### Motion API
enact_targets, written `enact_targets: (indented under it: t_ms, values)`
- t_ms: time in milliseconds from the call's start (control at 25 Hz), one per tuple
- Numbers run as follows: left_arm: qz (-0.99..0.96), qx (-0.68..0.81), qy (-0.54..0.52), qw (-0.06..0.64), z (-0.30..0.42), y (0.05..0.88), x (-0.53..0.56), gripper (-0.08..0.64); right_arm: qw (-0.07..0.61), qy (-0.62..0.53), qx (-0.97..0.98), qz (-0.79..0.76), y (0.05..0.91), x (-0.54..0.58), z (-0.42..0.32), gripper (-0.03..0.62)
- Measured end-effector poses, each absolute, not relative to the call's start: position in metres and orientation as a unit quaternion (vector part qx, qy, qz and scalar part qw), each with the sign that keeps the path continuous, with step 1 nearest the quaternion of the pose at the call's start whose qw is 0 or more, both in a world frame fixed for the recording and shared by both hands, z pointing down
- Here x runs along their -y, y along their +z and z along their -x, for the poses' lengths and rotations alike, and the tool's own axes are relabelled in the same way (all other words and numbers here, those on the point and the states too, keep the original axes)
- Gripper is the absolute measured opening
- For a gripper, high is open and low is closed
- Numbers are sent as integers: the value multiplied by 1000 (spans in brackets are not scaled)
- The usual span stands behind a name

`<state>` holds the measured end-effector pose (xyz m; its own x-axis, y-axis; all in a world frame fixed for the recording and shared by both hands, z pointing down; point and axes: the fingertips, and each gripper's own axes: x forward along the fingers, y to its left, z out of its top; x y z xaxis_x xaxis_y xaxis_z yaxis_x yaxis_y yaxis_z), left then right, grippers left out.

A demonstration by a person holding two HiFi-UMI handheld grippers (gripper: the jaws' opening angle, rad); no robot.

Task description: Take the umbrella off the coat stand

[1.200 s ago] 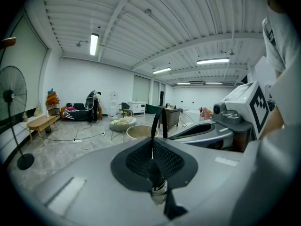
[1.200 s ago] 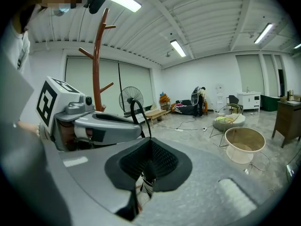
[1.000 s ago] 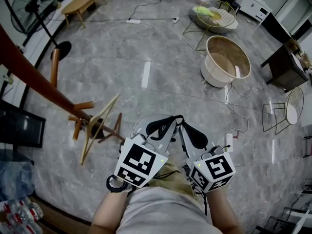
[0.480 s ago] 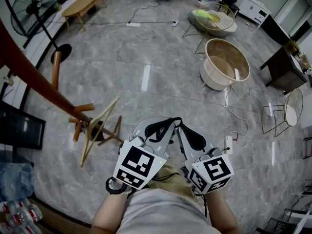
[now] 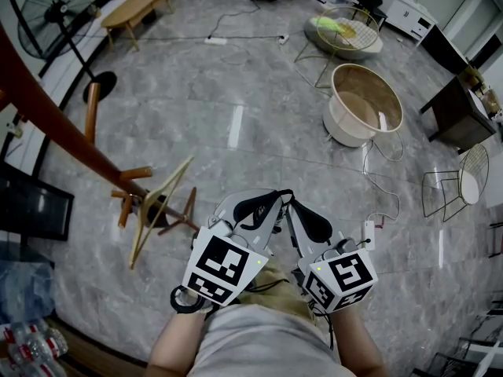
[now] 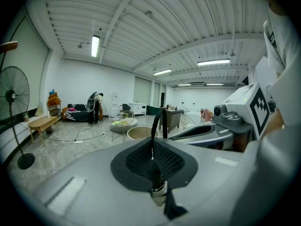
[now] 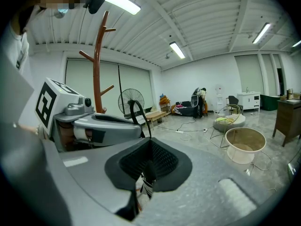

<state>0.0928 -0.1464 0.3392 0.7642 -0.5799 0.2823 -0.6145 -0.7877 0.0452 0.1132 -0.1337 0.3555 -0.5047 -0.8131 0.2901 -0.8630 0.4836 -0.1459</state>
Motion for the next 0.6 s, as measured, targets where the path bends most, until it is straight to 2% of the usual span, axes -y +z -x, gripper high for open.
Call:
enact_targets:
  t_ms: [600]
  values:
    - [-937,320,127,65,-94,337,144,17,89,135,858,-488,353,131,-115,3]
